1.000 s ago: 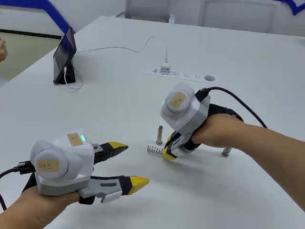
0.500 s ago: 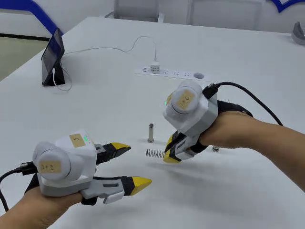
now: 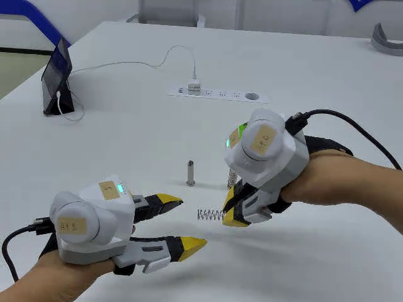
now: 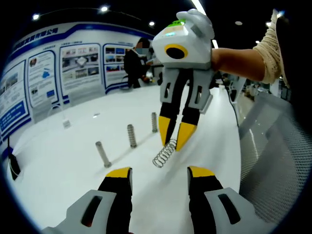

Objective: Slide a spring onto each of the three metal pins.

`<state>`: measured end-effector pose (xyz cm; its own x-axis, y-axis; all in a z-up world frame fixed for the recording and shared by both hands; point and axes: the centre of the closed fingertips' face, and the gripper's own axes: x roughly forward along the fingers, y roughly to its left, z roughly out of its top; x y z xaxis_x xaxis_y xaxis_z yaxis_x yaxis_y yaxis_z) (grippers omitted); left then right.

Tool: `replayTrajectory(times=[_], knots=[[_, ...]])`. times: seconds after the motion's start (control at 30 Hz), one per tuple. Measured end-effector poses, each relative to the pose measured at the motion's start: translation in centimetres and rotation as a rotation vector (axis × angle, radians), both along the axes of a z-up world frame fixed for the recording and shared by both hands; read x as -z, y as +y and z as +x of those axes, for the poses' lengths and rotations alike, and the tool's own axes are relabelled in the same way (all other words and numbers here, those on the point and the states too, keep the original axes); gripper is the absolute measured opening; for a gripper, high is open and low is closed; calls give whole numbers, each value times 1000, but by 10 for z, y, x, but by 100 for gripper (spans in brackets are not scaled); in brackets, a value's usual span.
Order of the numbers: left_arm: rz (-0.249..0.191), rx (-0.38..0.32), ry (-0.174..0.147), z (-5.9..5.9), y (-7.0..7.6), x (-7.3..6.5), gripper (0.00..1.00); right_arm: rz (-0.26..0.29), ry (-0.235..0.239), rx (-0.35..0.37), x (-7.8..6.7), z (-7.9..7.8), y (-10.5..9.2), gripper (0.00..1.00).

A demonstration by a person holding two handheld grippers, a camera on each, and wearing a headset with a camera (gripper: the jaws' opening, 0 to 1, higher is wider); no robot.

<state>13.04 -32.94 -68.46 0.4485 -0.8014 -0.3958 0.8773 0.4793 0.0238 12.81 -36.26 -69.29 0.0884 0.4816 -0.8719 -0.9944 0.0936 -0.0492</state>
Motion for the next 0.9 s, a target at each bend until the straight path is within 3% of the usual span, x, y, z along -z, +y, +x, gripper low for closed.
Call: replayTrajectory(times=[0.37,0.9], knots=[[-13,84,2,-13,-16,-1,31,-15,3,-64,-4,-19,-4,12],[-2,145,-28,-23,-24,-5,13,-22,-10,-102,-10,-27,0,12]])
